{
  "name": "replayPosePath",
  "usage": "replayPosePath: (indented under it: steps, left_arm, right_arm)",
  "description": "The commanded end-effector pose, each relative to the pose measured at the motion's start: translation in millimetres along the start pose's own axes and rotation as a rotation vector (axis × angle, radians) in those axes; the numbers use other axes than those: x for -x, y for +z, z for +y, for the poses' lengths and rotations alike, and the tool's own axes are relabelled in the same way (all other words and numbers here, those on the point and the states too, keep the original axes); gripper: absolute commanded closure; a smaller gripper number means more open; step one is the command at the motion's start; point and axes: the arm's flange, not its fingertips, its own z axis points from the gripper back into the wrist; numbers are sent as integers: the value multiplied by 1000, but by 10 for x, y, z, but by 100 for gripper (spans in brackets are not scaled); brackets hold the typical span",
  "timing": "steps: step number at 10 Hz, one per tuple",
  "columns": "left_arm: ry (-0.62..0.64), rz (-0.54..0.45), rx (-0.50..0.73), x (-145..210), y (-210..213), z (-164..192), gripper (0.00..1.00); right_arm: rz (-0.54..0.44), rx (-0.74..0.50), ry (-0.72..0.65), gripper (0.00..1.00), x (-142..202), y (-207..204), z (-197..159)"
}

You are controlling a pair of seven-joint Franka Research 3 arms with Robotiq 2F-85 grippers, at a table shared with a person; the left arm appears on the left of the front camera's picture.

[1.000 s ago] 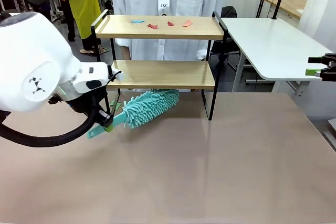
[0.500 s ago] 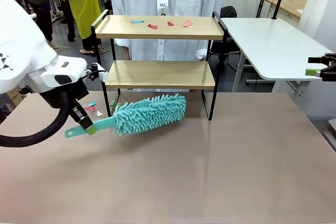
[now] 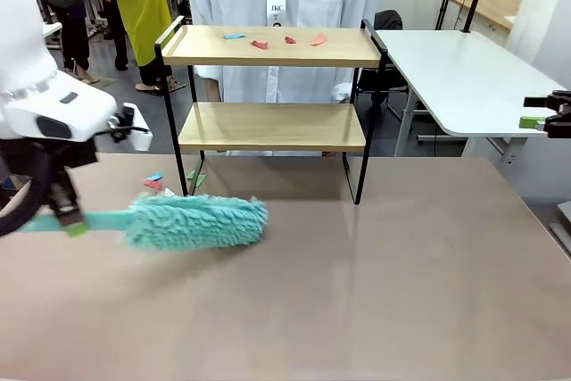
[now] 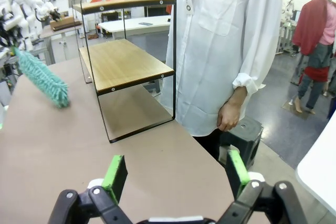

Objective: Clean the shelf.
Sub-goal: Clean the specific section of the Shelf indicated by the human with the Duster.

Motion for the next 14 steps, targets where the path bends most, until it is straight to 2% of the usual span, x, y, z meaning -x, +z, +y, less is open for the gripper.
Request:
replayPosePath:
  steps: [1, 4, 6, 7, 14]
  left_arm:
    - [49, 125, -62, 46, 509, -6, 87]
    - [118, 201, -162, 208, 1037, -297, 87]
    - [159, 215, -227, 144, 1103, -421, 87]
    - [102, 185, -152, 269, 1065, -325, 87]
    - [102, 185, -152, 269, 1065, -325, 87]
  right_arm:
    - [-3, 1, 3, 0, -28, -6, 15]
    - [-3, 1, 3, 0, -28, -6, 15]
    - [-3, 1, 3, 0, -28, -6, 15]
    - [-3, 1, 3, 0, -28, -6, 15]
    - [-3, 1, 3, 0, -28, -6, 15]
